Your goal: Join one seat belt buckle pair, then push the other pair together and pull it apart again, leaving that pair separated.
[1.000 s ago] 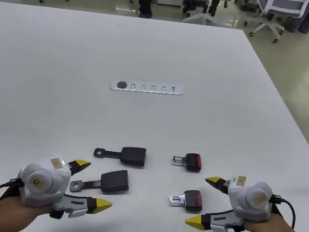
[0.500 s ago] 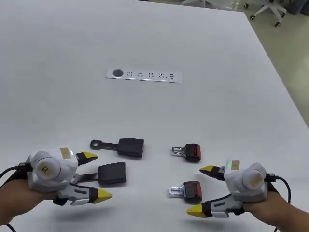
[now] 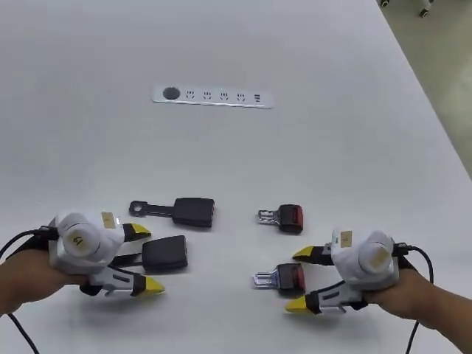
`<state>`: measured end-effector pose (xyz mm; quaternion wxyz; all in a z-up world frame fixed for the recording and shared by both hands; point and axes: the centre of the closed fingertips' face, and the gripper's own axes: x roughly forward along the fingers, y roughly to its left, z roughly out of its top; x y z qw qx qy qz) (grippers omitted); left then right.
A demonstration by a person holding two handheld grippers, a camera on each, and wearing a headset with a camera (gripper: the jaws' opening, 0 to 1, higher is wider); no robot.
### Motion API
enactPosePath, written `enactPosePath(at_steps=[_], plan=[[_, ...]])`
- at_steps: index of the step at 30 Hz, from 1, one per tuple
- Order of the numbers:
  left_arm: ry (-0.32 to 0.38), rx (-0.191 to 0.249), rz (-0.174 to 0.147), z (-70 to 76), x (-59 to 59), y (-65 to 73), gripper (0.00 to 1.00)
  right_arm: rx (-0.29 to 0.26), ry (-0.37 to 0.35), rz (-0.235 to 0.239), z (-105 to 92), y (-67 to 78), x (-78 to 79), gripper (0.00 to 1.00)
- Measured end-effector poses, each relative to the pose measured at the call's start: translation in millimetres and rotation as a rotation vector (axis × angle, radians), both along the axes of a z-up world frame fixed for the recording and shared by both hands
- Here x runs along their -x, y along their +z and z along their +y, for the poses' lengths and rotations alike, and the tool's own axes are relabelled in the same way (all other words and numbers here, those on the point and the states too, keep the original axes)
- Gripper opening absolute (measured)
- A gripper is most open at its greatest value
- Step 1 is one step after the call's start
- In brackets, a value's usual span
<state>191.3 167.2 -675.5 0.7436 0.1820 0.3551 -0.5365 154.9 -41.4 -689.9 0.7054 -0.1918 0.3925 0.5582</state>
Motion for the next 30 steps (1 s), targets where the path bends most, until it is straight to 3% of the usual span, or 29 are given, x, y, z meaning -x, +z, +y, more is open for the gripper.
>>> enactPosePath(at_steps=[4,5,12,14,17,23,26,30], plan=[[-0.024,-0.006,-0.018,-1.9,-3.8,-3.1,0.56,-0.002,0.012,-0.013,-0.4,-0.7,-2.0,0.51],[-0.038,-0.005,-0.037,-4.3,-5.9,-2.8,0.55,0.001,0.013,-0.017,-1.0,-1.8,-2.7,0.5],[-0.105,-0.054,-0.08,1.6,-8.5,-9.7,0.43,0.029,0.033,-0.046,-1.4,-2.3,-4.0,0.41],[-0.114,-0.032,-0.08,-1.0,-8.8,-9.4,0.36,0.04,0.044,-0.058,-1.5,-2.7,-3.0,0.37],[-0.116,-0.04,-0.083,2.4,-11.6,-9.7,0.35,0.045,0.045,-0.064,0.5,-1.3,-4.1,0.36],[-0.208,-0.052,-0.085,4.7,-3.4,-10.6,0.34,0.052,0.052,-0.067,-1.2,-3.7,-4.8,0.35],[-0.249,-0.089,-0.08,7.3,-0.5,-13.7,0.34,0.06,0.057,-0.06,-1.5,-3.7,-5.1,0.35],[-0.326,-0.112,-0.073,4.7,17.0,-13.7,0.33,0.062,0.054,-0.058,-2.0,-2.9,-4.2,0.35]])
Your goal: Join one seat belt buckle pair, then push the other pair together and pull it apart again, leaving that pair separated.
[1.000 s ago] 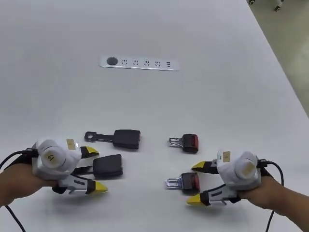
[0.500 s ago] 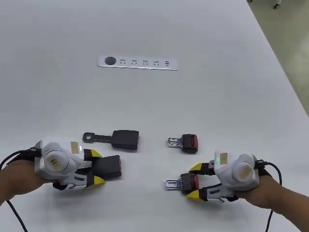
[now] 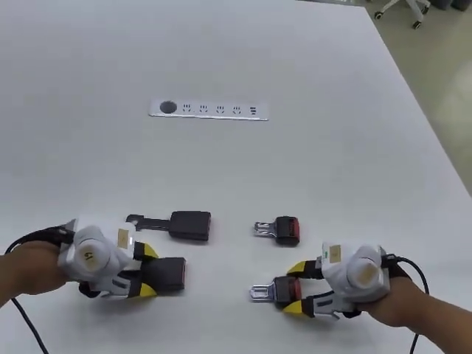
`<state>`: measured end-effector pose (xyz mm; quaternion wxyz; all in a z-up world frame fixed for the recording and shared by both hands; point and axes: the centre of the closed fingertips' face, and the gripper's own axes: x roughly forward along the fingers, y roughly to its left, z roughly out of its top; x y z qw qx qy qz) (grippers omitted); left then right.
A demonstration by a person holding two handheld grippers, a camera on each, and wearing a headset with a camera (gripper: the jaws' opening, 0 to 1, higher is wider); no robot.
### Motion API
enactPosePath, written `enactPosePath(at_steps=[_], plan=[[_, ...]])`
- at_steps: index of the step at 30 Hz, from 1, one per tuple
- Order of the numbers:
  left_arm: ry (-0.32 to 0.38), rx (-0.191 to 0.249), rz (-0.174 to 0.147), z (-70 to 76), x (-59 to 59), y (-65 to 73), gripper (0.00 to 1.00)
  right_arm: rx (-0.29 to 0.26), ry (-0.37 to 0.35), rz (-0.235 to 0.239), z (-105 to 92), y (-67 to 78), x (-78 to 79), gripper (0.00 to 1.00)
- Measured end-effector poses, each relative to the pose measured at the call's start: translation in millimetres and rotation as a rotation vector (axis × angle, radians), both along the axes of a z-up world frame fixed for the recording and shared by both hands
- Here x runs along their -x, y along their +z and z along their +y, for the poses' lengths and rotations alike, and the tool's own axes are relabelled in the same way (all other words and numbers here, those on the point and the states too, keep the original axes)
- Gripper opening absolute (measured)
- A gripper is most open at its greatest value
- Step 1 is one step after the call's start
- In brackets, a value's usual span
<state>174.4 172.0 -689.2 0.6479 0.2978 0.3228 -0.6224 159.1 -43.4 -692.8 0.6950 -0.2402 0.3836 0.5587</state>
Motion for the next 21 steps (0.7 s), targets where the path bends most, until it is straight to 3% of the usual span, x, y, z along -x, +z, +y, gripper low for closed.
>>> enactPosePath(at_steps=[8,21], plan=[[-0.011,-0.029,0.003,-3.1,12.4,2.2,0.33,0.005,-0.007,0.002,-0.9,-0.9,-1.0,0.35],[-0.01,-0.065,0.022,-5.8,3.3,-1.9,0.33,0.005,-0.033,0.005,2.0,-0.5,-2.2,0.34]])
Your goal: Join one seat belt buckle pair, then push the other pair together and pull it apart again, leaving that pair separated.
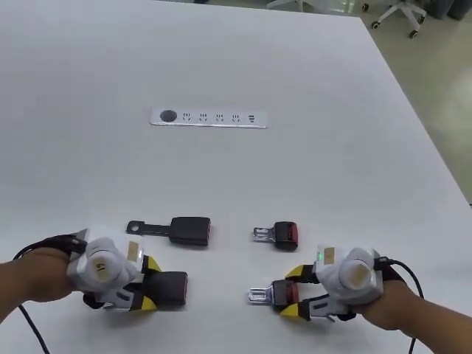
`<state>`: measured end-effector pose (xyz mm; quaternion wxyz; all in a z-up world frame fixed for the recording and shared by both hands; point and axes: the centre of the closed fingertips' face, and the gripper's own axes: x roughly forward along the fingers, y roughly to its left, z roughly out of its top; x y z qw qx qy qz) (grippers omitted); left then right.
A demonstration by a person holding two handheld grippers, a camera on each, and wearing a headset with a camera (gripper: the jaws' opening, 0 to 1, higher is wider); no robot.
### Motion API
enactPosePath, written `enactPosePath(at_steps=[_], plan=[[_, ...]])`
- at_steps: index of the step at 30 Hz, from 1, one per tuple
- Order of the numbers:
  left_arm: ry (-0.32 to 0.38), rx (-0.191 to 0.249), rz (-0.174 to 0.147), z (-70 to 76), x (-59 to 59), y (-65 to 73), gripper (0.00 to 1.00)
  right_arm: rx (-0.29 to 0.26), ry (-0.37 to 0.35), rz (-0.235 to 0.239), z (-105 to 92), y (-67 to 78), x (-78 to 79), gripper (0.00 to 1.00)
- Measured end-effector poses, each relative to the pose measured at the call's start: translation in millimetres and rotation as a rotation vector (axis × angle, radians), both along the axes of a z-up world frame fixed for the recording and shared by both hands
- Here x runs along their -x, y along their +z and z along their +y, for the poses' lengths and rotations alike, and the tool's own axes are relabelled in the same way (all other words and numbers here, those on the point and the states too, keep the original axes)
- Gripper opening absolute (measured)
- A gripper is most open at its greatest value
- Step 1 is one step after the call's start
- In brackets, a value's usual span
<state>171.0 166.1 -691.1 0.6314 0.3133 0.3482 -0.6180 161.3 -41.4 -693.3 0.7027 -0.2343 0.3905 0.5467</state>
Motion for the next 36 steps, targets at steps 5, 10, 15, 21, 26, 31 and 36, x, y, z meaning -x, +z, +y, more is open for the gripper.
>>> enactPosePath(at_steps=[5,10,15,21,26,31,36], plan=[[0.011,-0.007,0.005,-1.0,-1.5,0.2,0.33,-0.012,-0.004,-0.008,7.8,0.1,-1.3,0.34],[0.012,-0.012,0.007,-2.2,-2.6,1.1,0.33,-0.029,-0.005,-0.01,18.1,3.5,-1.7,0.34],[0.011,-0.021,0.009,-2.0,-4.2,-0.1,0.33,-0.048,0.008,-0.013,32.8,5.2,-3.5,0.34],[0.014,-0.024,0.01,-2.2,-4.7,0.1,0.33,-0.069,0.013,-0.019,47.9,4.6,-6.6,0.34],[0.015,-0.028,0.01,-2.1,-5.1,-0.4,0.33,-0.082,0.013,-0.022,58.0,2.9,-8.2,0.34],[0.015,-0.033,0.011,-2.2,-5.1,-0.4,0.33,-0.094,0.016,-0.026,68.0,-0.6,-12.3,0.34],[0.015,-0.037,0.011,-1.4,-5.4,-1.6,0.33,-0.103,0.024,-0.037,79.1,1.4,-15.9,0.34]])
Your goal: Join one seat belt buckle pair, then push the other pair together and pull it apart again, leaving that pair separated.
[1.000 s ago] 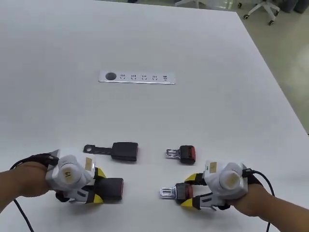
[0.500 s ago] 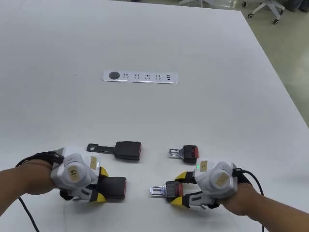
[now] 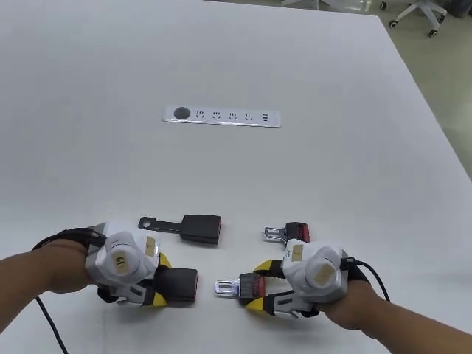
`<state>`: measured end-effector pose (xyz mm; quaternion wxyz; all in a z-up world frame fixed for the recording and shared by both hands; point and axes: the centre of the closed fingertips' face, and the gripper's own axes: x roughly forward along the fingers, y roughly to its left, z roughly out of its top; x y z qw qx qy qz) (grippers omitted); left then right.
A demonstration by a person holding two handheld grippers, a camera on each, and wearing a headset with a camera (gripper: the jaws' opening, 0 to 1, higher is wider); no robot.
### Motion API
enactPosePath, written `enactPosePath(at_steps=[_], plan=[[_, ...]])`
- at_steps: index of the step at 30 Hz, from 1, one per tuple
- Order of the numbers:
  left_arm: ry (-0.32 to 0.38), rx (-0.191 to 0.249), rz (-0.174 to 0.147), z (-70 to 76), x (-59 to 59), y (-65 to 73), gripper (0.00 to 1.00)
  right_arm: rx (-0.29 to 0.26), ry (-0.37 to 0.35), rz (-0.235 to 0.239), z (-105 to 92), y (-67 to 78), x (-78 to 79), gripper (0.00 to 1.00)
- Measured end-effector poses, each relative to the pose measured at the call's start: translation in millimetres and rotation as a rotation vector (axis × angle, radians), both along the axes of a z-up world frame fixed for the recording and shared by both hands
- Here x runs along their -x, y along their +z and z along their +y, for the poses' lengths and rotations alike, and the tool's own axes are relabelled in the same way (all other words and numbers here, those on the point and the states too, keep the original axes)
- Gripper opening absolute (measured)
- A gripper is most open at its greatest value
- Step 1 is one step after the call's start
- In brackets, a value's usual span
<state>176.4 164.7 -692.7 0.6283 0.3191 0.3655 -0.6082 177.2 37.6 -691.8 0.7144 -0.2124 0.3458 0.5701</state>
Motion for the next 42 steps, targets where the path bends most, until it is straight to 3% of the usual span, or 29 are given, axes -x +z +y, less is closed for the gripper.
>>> enactPosePath(at_steps=[22,42], plan=[[0.0,-0.009,0.008,-0.5,-0.2,1.6,0.33,-0.04,0.034,-0.01,47.3,0.2,-0.7,0.34],[-0.008,-0.011,0.004,-1.1,-2.4,1.1,0.33,-0.053,-0.003,-0.009,57.3,-1.2,-3.0,0.34]])
